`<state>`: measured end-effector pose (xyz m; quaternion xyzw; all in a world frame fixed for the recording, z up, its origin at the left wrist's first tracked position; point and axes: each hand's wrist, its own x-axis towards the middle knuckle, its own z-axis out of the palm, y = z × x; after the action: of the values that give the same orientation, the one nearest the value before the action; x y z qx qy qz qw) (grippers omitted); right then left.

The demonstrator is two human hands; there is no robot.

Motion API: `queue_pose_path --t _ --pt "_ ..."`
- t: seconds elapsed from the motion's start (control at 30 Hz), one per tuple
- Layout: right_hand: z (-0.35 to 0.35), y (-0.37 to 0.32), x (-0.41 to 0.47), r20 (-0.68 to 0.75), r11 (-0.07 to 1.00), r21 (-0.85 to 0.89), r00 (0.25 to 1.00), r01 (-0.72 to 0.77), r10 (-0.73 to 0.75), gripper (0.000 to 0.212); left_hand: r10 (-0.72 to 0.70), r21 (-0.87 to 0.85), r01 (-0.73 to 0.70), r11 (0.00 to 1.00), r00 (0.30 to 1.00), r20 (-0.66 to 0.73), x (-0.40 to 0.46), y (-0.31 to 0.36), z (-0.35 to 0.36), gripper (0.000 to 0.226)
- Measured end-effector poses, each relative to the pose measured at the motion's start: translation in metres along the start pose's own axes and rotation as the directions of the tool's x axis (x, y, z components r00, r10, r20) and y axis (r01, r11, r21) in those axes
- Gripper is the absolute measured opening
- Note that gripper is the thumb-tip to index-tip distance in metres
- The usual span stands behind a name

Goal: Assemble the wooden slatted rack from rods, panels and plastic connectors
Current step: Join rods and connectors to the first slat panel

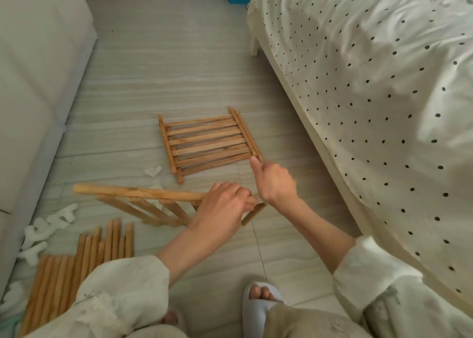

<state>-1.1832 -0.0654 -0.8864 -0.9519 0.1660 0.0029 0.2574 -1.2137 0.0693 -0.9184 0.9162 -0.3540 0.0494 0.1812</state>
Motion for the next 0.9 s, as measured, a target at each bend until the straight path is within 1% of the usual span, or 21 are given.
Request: queue_pose_path --t 0.03,0.07,0.17,0.27,0.33,0.5,0.6,0.67,0.7,0.8,0.87,0.9 --pt "0.014 0.003 -0.003 0.077 0.998 0.026 0.996 -0.054 0.052 0.064 -0.006 0.008 0.006 1.0 1.0 -0.015 0.0 -0.003 0.002 0.014" --pt "0.023 0.005 -0.001 0.101 0.996 0.047 0.992 -0.079 0.073 0.067 -0.02 0.017 0.021 1.0 0.999 -0.043 0.0 -0.005 0.004 0.015" --pt "0.025 0.005 0.0 0.07 0.985 0.118 0.99 -0.126 0.119 0.074 -0.055 0.06 0.058 0.996 0.997 -0.051 -0.002 -0.004 0.004 0.019" --pt "0.028 0.006 -0.002 0.033 0.966 0.16 0.979 -0.202 0.199 0.07 -0.109 0.09 0.115 0.989 0.992 -0.068 -0.002 0.0 0.004 0.018" --pt "0.031 0.007 -0.007 -0.002 0.954 0.177 0.97 -0.241 0.245 0.067 -0.151 0.062 0.155 0.986 0.986 -0.064 -0.001 0.002 0.002 0.012" --pt "0.031 0.005 -0.011 -0.059 0.94 0.201 0.954 -0.276 0.293 0.063 -0.212 -0.02 0.212 0.977 0.977 -0.016 0.006 0.002 0.002 0.019" --pt "0.033 0.003 -0.01 -0.06 0.932 0.218 0.949 -0.291 0.311 0.065 -0.237 -0.077 0.245 0.966 0.966 0.1 0.012 -0.005 -0.002 0.016" --pt "0.034 0.0 -0.011 -0.063 0.928 0.235 0.949 -0.288 0.31 0.065 -0.259 -0.123 0.284 0.951 0.948 0.183 0.013 -0.009 -0.007 0.007" --pt "0.033 -0.001 -0.014 -0.06 0.928 0.244 0.95 -0.282 0.305 0.065 -0.267 -0.147 0.305 0.941 0.936 0.229 0.014 -0.01 -0.009 0.006" --pt "0.036 -0.001 -0.023 -0.017 0.919 0.274 0.954 -0.282 0.298 0.064 -0.275 -0.182 0.372 0.91 0.871 0.407 0.014 -0.012 -0.019 0.021" --pt "0.041 0.003 -0.029 0.063 0.866 0.399 0.951 -0.301 0.302 0.062 -0.267 -0.144 0.385 0.912 0.82 0.506 0.013 -0.013 -0.024 0.024" --pt "0.043 0.006 -0.031 0.121 0.809 0.489 0.944 -0.325 0.306 0.06 -0.273 -0.138 0.404 0.904 0.795 0.541 0.012 -0.014 -0.025 0.026"
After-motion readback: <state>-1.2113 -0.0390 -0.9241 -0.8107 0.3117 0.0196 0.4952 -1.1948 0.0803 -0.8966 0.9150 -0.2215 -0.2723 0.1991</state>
